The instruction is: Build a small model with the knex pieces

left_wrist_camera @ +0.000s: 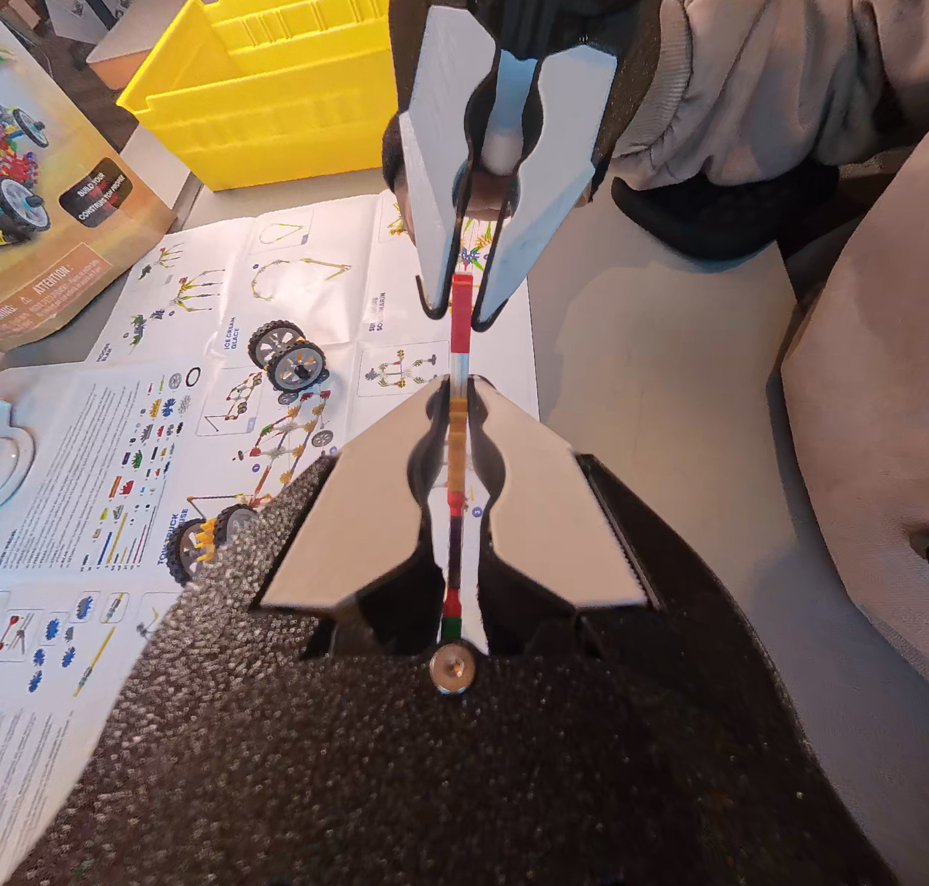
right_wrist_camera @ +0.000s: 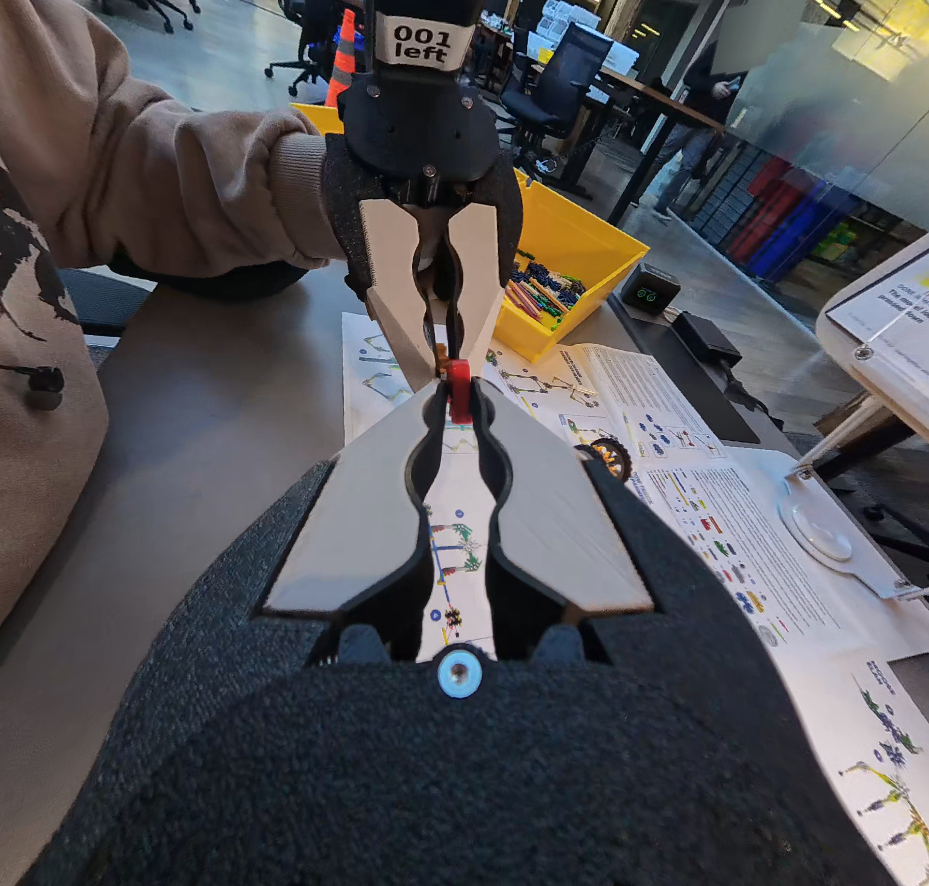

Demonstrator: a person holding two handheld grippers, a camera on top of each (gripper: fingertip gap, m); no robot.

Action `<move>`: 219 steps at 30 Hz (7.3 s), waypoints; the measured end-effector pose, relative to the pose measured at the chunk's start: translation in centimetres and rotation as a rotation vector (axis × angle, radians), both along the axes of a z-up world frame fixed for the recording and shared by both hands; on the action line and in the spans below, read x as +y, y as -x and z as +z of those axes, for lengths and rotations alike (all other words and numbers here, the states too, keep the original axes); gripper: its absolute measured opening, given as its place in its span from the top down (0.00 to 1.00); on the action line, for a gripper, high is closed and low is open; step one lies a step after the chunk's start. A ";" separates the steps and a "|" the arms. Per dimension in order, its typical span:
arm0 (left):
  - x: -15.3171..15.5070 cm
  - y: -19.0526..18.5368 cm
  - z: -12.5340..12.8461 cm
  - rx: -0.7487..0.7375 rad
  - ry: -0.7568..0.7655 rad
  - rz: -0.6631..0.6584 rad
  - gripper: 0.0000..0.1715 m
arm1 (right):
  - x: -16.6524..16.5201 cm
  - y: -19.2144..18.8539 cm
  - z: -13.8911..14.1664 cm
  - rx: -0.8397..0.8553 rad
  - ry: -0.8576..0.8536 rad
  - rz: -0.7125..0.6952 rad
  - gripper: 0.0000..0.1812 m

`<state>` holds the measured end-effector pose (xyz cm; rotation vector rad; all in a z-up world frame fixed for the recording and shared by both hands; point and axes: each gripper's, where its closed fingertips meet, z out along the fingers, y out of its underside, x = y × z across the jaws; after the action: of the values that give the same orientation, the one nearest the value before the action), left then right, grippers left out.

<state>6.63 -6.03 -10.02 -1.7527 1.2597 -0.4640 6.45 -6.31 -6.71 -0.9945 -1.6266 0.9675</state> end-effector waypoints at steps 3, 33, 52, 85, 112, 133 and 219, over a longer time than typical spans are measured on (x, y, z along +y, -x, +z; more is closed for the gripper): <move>0.2 -0.4 0.2 -0.030 0.039 -0.009 0.98 | 0.0 0.3 0.3 -0.006 -0.039 -0.006 0.96; 8.8 0.8 5.4 -0.660 0.127 0.450 0.98 | 9.4 4.3 6.2 0.231 -0.146 -0.396 0.97; 6.9 1.1 3.9 -0.243 0.049 0.277 0.98 | 6.5 1.7 3.8 -0.208 0.204 -0.003 0.96; 6.1 -0.2 5.7 -0.708 0.482 0.158 0.98 | 12.6 3.0 4.2 -0.197 -0.195 -0.411 0.98; 5.7 4.9 -2.1 -0.250 0.394 0.099 0.90 | 5.9 3.0 -2.4 -0.024 0.566 -0.080 0.97; 2.7 3.1 -0.3 -0.150 0.207 -0.086 0.96 | 3.4 3.7 -4.1 -0.047 0.530 0.007 0.97; 0.3 -2.4 -0.6 -0.454 0.623 -0.266 0.90 | 3.8 -0.4 1.9 0.030 0.558 0.053 0.98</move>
<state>9.06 -5.69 -10.67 -1.8171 1.0775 -1.4468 6.85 -2.55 -4.80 -1.2985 -1.3869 1.5121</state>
